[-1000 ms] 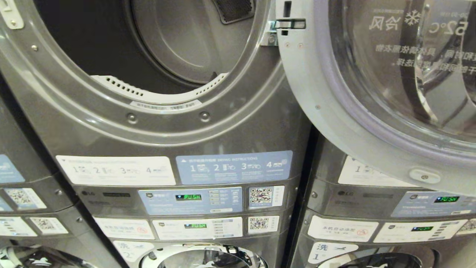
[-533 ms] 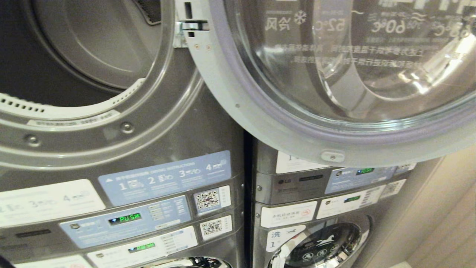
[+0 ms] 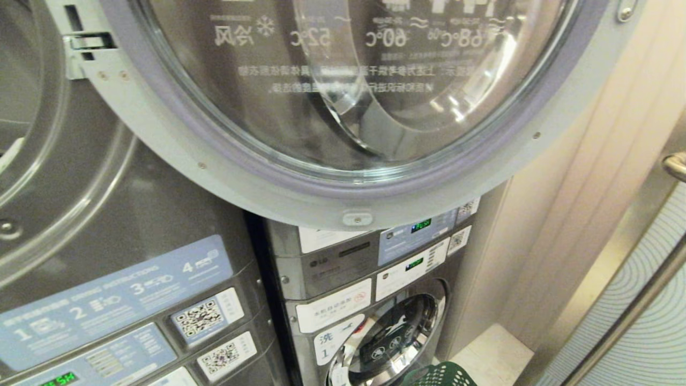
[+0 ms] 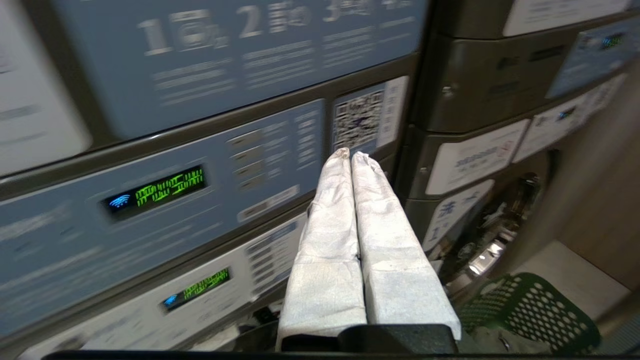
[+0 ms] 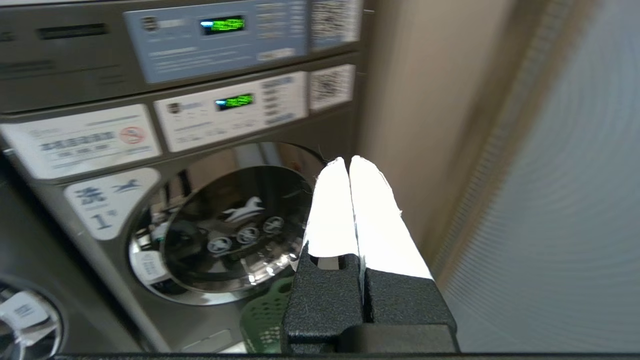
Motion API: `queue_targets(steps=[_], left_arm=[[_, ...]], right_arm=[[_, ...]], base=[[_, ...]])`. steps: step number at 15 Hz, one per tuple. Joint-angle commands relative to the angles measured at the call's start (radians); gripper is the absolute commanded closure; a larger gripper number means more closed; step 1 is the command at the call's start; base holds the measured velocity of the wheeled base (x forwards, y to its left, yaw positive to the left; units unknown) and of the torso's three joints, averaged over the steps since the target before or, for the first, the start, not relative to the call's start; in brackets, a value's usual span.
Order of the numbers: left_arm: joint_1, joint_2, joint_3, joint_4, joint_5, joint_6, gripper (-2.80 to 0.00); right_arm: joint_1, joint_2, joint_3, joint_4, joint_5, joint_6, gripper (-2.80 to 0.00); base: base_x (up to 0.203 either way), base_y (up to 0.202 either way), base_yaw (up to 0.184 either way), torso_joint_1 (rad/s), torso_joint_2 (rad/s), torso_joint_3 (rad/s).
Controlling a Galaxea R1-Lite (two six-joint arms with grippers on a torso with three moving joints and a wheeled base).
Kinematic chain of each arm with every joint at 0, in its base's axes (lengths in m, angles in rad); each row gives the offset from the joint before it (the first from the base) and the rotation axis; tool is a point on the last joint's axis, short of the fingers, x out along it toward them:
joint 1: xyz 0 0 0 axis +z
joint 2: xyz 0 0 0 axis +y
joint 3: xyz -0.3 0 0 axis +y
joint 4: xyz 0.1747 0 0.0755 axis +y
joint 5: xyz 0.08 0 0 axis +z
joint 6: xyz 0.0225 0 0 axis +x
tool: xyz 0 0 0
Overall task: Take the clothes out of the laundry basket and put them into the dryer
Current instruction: Take the clothes out of the basket
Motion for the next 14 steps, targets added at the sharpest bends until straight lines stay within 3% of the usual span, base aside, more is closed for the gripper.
queue_targets(steps=[1, 7, 14], left_arm=[[0.001, 0.0, 0.002, 0.001, 0.001, -0.002, 0.0], [0.001, 0.0, 0.002, 0.001, 0.001, -0.003, 0.0], [0.001, 0.0, 0.002, 0.001, 0.001, -0.003, 0.0]], right_arm=[[0.0, 0.0, 0.0, 0.0, 0.0, 0.006, 0.0], [0.0, 0.0, 0.0, 0.0, 0.0, 0.001, 0.0], [0.0, 0.0, 0.0, 0.0, -0.006, 0.019, 0.0]], base=[[-0.001, 0.006, -0.173, 0.001, 0.0, 0.001], [0.0, 0.006, -0.15, 0.004, 0.0, 0.001], [0.0, 0.0, 0.0, -0.029, 0.06, 0.03]])
